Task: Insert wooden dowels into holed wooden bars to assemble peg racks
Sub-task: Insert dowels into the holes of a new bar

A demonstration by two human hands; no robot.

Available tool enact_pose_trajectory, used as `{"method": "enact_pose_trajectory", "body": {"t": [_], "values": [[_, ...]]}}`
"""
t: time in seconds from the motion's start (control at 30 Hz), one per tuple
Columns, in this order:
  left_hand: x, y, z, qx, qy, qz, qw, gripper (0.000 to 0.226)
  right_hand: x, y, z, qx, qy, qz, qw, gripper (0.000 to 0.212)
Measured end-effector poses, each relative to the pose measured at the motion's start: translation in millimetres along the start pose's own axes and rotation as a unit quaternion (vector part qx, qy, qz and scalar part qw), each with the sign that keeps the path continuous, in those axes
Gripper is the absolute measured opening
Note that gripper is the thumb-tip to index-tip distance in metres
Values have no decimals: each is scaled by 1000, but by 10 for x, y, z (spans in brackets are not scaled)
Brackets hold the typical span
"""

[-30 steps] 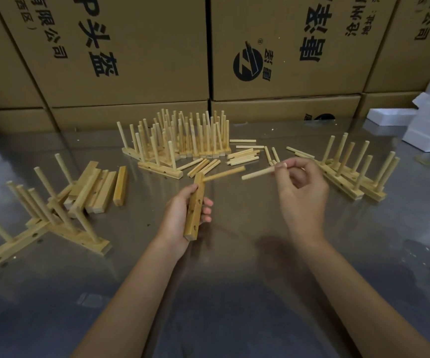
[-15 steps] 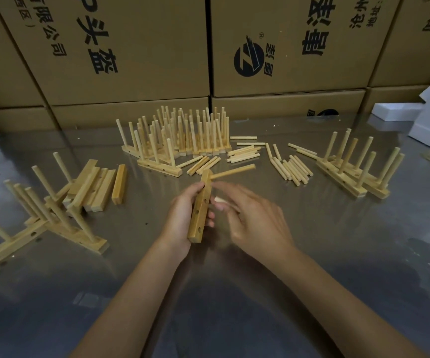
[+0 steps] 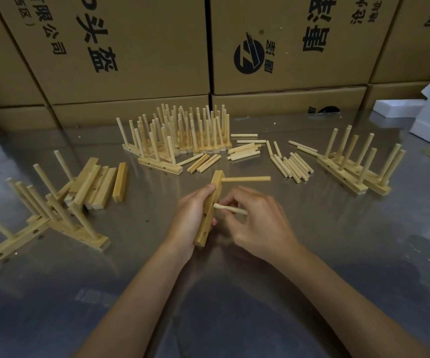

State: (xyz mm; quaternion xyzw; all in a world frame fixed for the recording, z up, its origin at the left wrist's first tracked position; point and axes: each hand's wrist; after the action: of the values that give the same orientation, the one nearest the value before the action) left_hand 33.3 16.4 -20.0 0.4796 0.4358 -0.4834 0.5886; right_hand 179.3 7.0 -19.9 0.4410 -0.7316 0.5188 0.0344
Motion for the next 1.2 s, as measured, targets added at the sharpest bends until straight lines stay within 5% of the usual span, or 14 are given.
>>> {"method": "enact_pose_trajectory", "body": {"t": [0.5, 0.67, 0.93, 1.2], "values": [[51, 90, 29, 11, 12, -111, 994, 40, 55, 6, -46, -33, -6, 29, 999, 10], [27, 136, -6, -27, 14, -106, 994, 42, 110, 109, -98, -27, 9, 5, 1000, 10], [-71, -32, -40, 18, -49, -18, 998, 36, 147, 55, -55, -46, 34, -72, 996, 16], [-61, -81, -60, 49, -72, -7, 996, 39, 25, -50, -25, 31, 34, -56, 997, 28]]}}
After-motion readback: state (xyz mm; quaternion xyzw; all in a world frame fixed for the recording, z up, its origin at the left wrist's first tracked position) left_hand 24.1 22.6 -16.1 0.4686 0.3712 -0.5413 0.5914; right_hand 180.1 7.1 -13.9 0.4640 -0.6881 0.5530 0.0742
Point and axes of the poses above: each hand's wrist, its own z-axis away from the middle knuckle, its own y-axis out of the palm, x = y × z, and after that the axes turned 7 degrees about x, right-handed
